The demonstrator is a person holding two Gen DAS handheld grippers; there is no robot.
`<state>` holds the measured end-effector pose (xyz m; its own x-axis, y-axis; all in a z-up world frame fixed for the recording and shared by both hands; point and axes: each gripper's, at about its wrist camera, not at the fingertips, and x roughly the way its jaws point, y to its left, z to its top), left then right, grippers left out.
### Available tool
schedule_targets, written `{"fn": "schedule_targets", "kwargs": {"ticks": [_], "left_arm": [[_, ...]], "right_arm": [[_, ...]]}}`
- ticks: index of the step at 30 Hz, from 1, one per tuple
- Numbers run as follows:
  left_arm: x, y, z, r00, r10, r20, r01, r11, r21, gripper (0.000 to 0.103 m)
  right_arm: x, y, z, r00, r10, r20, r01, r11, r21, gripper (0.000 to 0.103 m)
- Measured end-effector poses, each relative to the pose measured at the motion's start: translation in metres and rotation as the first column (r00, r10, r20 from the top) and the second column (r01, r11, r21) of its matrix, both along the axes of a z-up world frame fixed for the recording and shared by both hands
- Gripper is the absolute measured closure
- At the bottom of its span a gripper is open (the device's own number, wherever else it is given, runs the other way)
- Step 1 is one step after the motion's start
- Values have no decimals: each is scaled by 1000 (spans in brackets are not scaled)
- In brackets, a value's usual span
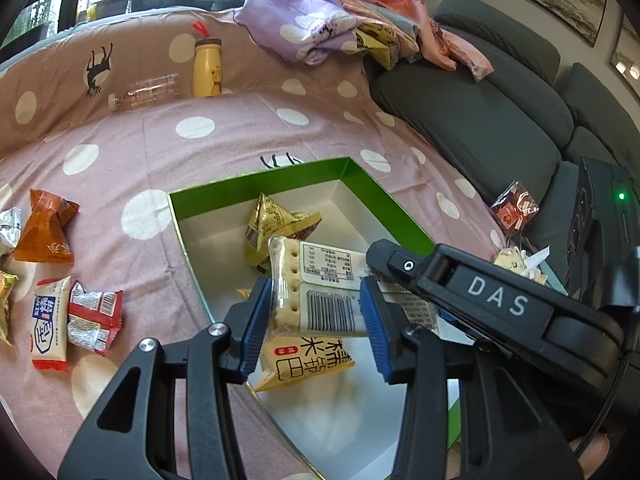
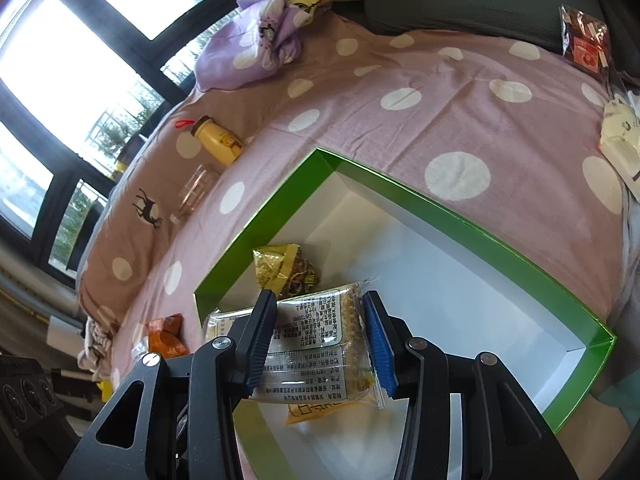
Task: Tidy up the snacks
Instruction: 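Lower the cracker pack into the green box with the right gripper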
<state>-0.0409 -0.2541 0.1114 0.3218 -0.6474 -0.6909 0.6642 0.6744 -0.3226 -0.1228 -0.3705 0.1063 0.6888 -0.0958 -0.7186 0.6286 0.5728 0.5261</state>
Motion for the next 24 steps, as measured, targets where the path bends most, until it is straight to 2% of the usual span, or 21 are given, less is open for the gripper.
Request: {"fn": "schedule_targets", "kwargs": {"ticks": [14, 24], "left_arm": [[0, -16, -16, 998, -28, -54, 30, 999, 39, 59], [2, -23, -22, 997, -34, -76, 39, 997, 62, 59]], "right_arm": [[0, -10, -14, 996, -33, -83, 36, 999, 29, 56], [2, -16, -22, 994, -38, -107, 44, 998, 53, 55]]}}
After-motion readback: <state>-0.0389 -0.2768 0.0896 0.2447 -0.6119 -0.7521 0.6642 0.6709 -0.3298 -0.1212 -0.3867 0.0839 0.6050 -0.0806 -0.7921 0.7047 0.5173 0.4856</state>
